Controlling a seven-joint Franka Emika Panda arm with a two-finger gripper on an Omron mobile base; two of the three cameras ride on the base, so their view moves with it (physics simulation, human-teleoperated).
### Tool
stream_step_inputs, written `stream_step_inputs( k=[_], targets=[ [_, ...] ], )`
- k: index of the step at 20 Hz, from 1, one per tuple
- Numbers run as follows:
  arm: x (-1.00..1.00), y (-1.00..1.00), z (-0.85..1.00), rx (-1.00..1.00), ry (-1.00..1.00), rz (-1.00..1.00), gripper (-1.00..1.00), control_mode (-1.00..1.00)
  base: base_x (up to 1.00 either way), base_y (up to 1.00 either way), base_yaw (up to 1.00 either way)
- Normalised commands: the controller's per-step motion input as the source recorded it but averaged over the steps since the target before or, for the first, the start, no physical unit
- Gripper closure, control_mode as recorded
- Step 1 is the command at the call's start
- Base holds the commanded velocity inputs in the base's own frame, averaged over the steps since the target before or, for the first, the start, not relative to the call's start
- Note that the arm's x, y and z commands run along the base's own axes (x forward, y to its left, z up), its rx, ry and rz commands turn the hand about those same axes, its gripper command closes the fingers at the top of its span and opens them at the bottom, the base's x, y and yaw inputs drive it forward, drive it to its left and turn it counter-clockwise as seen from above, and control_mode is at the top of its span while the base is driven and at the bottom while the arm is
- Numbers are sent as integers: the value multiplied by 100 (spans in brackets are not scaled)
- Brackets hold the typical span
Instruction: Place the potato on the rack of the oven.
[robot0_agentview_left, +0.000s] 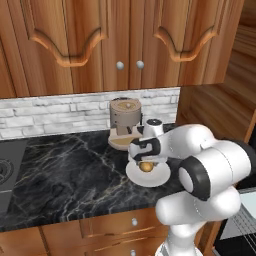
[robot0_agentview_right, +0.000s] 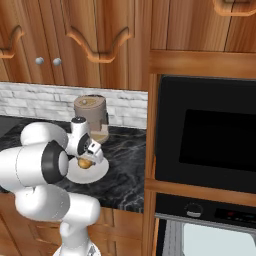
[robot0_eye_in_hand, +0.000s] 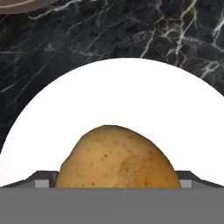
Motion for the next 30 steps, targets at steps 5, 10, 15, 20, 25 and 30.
stream_step_inputs(
  k=[5, 10, 15, 20, 25, 30],
  targets=[
    [-48, -4, 72, 0, -6, 0, 100, -100, 0, 0, 0],
    [-65, -28, 94, 0, -2, 0, 100, -100, 0, 0, 0],
    [-69, -24, 72, -6, 0, 0, 100, -100, 0, 0, 0],
    [-75, -6, 16, -12, -4, 0, 100, -100, 0, 0, 0],
    [-11, 0, 2, 0, -1, 0, 100, -100, 0, 0, 0],
    [-2, 0, 0, 0, 0, 0, 100, -100, 0, 0, 0]
  ],
)
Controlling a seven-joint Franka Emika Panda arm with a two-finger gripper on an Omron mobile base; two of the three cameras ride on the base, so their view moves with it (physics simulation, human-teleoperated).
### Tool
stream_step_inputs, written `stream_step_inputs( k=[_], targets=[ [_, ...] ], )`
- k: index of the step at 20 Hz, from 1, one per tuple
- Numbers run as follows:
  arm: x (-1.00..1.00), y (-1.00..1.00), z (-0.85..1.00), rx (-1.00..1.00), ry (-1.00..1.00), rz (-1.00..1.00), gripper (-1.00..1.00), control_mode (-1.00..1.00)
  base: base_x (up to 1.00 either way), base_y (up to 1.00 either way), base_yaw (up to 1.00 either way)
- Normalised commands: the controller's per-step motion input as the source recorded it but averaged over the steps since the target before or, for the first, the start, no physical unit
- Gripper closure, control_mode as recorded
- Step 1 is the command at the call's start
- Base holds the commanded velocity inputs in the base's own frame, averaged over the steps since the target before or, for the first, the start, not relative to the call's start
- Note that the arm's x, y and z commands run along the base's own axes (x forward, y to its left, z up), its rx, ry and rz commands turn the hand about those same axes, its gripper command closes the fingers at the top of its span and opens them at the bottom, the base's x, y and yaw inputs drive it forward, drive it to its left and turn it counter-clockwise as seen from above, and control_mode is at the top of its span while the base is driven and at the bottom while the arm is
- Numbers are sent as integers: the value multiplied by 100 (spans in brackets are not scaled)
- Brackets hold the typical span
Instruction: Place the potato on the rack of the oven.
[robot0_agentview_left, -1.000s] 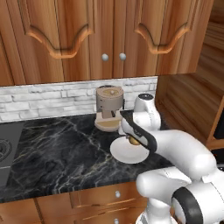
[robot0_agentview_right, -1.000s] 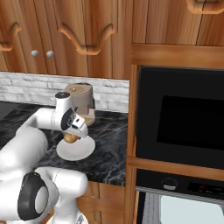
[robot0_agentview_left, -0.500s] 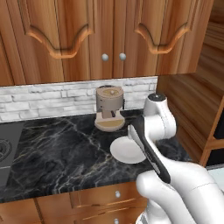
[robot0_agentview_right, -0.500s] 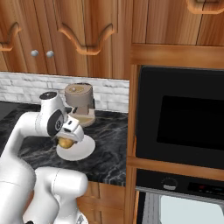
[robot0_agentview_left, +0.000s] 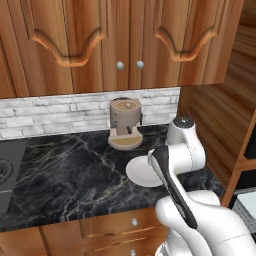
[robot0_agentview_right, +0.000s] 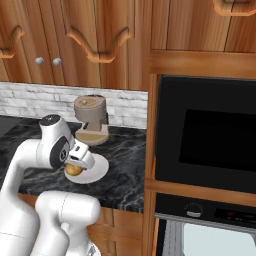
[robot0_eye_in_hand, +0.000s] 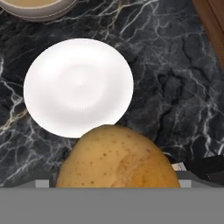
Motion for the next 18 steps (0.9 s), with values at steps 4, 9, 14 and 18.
stream_step_inputs(
  k=[4, 9, 14, 18],
  targets=[
    [-23, 0, 3, 0, -2, 0, 100, -100, 0, 0, 0],
    [-31, -2, 5, -2, -1, 0, 100, -100, 0, 0, 0],
    [-48, -25, 3, 0, -5, 0, 100, -100, 0, 0, 0],
    [-47, -4, 9, -1, -10, 0, 100, -100, 0, 0, 0]
  ],
)
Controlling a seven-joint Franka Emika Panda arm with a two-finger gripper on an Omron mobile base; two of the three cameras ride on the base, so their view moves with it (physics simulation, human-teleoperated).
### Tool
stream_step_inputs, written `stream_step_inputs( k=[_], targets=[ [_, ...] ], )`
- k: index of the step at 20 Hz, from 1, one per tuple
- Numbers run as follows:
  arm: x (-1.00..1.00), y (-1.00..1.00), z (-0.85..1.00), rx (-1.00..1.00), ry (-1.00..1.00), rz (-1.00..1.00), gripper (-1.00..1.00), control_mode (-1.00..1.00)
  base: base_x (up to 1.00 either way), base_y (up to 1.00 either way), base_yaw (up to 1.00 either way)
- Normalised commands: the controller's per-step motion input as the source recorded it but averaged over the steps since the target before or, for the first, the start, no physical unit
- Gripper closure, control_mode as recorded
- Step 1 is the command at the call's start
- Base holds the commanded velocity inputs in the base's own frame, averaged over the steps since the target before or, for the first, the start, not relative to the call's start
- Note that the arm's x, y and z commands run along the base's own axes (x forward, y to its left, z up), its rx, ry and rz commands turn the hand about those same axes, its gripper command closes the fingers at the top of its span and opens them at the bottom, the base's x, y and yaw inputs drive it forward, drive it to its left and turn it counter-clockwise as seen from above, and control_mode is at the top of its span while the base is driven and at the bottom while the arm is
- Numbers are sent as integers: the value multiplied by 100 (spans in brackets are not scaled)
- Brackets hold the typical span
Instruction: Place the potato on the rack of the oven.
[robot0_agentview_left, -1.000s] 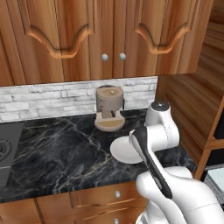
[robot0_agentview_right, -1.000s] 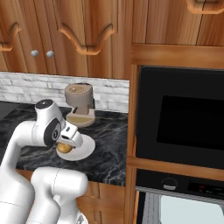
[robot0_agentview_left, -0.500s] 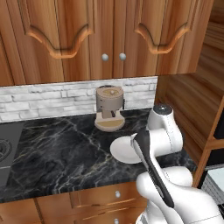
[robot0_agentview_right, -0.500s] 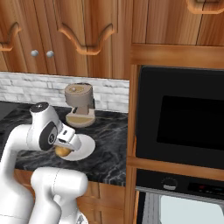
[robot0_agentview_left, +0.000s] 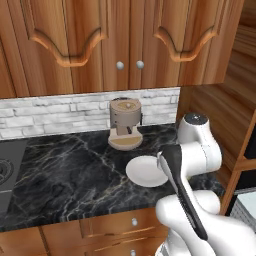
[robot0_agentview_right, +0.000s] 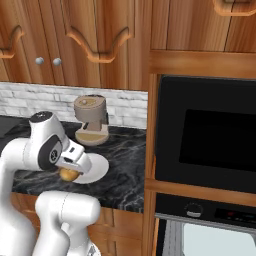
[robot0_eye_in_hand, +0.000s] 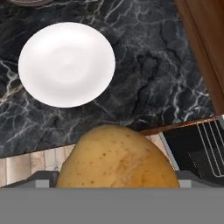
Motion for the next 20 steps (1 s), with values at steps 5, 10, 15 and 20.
stream_step_inputs(
  k=[5, 10, 15, 20],
  targets=[
    [-59, -4, 2, -4, -5, 0, 100, -100, 0, 0, 0],
    [-93, -5, 0, -3, -1, 0, 100, -100, 0, 0, 0],
    [-96, 0, 0, 0, -13, 0, 100, -100, 0, 0, 0],
    [-56, -56, -5, 8, -19, -2, 100, -100, 0, 0, 0]
  ],
)
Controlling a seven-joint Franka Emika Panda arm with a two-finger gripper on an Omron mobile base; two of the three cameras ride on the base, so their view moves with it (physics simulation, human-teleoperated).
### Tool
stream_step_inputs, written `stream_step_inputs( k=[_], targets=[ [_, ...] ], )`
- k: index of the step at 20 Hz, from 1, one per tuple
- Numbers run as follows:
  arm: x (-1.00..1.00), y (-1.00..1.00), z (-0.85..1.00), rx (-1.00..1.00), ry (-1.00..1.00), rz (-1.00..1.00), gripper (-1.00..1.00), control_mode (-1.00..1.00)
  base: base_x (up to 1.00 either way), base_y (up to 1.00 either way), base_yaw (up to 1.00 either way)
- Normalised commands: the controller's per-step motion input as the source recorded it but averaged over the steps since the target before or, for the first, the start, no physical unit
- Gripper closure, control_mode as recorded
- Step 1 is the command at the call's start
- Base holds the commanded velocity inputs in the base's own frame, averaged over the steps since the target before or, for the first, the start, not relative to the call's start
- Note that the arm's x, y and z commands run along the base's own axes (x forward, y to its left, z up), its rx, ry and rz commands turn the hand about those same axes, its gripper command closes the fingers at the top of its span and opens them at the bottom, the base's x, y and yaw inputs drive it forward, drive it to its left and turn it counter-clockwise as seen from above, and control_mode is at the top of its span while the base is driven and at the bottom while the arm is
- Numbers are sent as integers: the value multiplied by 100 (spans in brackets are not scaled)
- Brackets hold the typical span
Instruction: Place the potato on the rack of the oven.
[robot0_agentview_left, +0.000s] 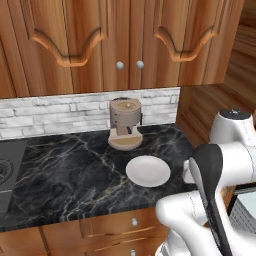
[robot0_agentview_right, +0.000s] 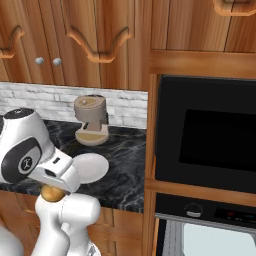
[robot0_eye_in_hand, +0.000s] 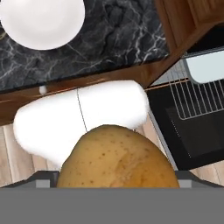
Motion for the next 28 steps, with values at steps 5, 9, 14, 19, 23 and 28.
stream_step_inputs(
  k=[5, 9, 14, 19, 23, 28],
  targets=[
    [-29, -92, -20, 19, -19, -8, 100, -100, 0, 0, 0],
    [-44, -92, -30, 20, -28, -7, 100, -100, 0, 0, 0],
    [-7, -66, -65, 3, -23, -7, 100, -100, 0, 0, 0],
    [0, 2, -15, -2, 2, -3, 100, -100, 0, 0, 0],
    [0, -44, -49, 1, -33, -9, 100, -100, 0, 0, 0],
    [15, -94, -52, 7, -11, 3, 100, -100, 0, 0, 0]
  ],
)
